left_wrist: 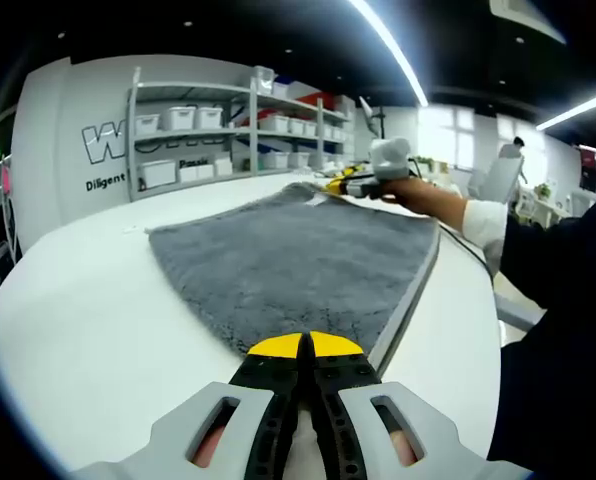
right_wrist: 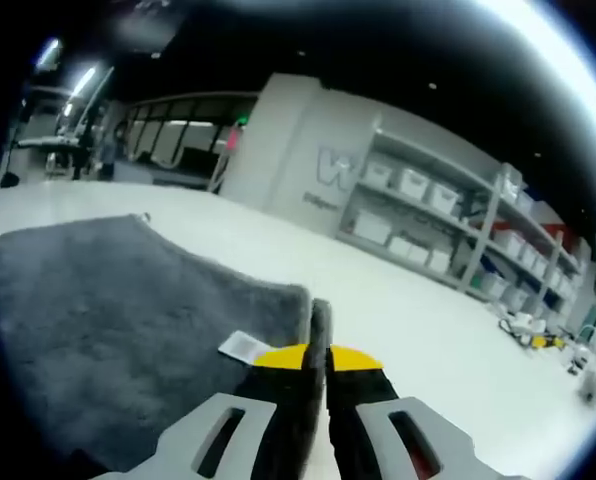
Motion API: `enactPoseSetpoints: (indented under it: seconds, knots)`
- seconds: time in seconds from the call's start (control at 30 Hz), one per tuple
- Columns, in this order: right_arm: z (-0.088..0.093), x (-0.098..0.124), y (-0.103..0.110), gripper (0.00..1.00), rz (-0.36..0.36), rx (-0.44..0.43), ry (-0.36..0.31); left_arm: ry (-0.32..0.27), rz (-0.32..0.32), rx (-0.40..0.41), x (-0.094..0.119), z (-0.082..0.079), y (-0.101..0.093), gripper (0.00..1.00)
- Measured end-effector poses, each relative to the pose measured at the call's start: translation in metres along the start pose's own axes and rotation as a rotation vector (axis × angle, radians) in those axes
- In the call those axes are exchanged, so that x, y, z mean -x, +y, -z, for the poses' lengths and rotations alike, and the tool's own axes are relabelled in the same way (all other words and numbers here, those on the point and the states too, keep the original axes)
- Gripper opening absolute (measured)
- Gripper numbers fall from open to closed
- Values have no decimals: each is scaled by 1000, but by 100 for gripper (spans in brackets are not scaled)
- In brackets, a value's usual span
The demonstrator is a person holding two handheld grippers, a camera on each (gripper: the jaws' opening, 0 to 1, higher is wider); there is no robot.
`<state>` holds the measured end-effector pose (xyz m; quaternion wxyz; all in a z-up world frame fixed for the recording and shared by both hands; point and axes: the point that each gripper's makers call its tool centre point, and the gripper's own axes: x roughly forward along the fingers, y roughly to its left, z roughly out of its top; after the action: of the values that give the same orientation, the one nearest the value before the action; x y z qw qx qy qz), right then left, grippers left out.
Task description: Open the folded towel by lifting each exposed corner and separating the folded layers until the towel lies flat within the target outline without major curled edges
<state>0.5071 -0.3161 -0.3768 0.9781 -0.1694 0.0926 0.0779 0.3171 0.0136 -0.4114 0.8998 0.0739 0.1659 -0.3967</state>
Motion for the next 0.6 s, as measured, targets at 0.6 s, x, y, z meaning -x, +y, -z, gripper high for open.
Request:
enactPoseSetpoints:
  seconds: [0.6]
  knots:
    - [13,-4,-2,0,-35,-148,17,-12,1,-1,1,0,0,1]
